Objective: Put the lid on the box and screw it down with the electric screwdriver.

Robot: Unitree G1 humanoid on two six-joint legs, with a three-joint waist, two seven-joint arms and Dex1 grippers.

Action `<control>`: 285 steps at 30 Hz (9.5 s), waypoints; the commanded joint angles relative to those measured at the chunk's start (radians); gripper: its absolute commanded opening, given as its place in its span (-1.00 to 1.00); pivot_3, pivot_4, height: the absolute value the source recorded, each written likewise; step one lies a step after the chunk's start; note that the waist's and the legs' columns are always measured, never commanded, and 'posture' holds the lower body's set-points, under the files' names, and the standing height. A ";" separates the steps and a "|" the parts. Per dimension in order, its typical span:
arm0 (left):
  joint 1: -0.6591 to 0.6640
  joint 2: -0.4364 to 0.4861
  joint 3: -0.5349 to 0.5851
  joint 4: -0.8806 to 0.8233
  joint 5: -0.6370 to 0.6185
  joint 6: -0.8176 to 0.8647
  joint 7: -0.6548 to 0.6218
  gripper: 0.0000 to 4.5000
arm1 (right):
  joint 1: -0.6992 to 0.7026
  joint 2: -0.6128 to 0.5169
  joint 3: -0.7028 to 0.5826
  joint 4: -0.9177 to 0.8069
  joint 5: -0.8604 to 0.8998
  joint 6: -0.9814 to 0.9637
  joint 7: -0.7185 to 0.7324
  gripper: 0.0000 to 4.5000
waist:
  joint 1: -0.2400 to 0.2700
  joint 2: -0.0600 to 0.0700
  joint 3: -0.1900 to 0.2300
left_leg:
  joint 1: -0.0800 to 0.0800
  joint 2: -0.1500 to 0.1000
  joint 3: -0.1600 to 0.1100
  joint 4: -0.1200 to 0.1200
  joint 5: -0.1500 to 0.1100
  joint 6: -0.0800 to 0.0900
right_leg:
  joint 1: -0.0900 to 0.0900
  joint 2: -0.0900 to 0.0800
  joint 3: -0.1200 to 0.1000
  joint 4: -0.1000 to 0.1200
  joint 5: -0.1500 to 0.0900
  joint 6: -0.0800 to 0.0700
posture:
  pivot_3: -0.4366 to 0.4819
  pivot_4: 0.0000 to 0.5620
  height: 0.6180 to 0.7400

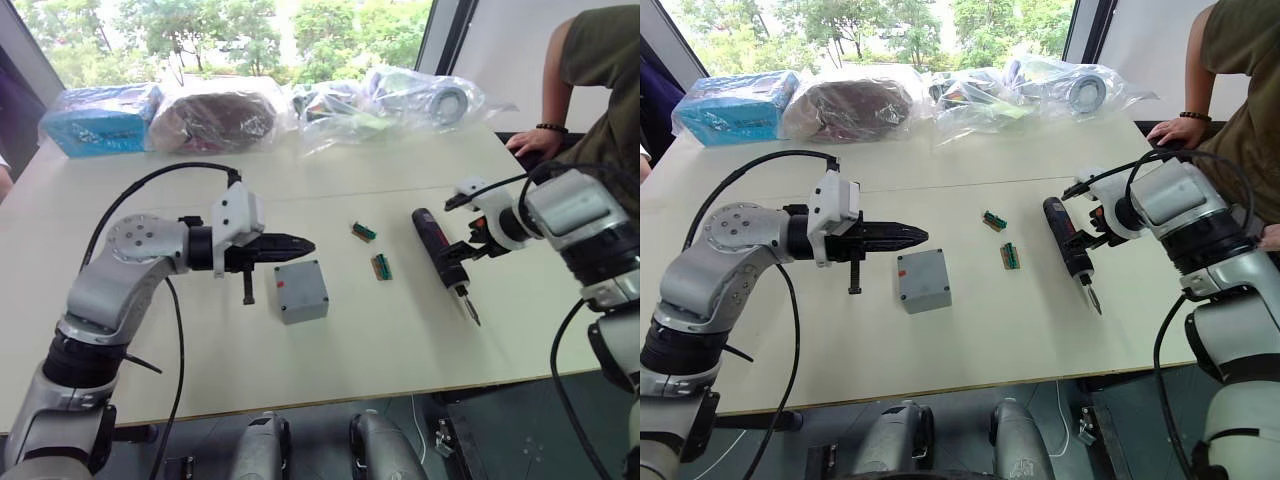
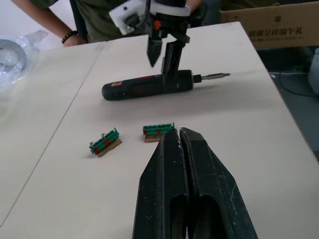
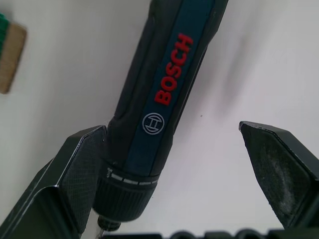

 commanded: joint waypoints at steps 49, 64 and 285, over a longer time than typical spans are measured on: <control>0.044 -0.008 -0.117 0.255 0.170 -0.100 -0.051 -1.00 | 0.507 0.777 -0.609 -0.882 0.170 -0.735 -0.388 -0.20 | -0.004 0.004 0.002 | -0.001 0.000 -0.001 0.000 0.001 -0.002 | 0.000 0.001 -0.001 0.002 0.000 0.001 | -0.05 -0.47 1.00; 0.051 -0.017 -0.140 0.284 0.217 -0.114 -0.054 -1.00 | 0.636 0.734 -0.500 -0.830 0.151 -0.888 -0.418 -0.20 | 0.000 0.003 0.002 | 0.001 0.000 -0.001 0.000 0.001 -0.002 | 0.002 0.001 -0.001 0.002 0.000 0.001 | -0.05 -0.47 1.00; 0.048 0.072 0.075 0.070 0.083 -0.003 -0.007 -1.00 | 0.392 0.373 -0.478 -0.400 -0.001 -0.660 -0.448 -0.51 | 0.001 -0.002 -0.004 | 0.000 0.000 -0.001 0.000 0.000 -0.001 | 0.001 0.000 -0.002 0.002 -0.003 -0.003 | -0.05 -0.47 1.00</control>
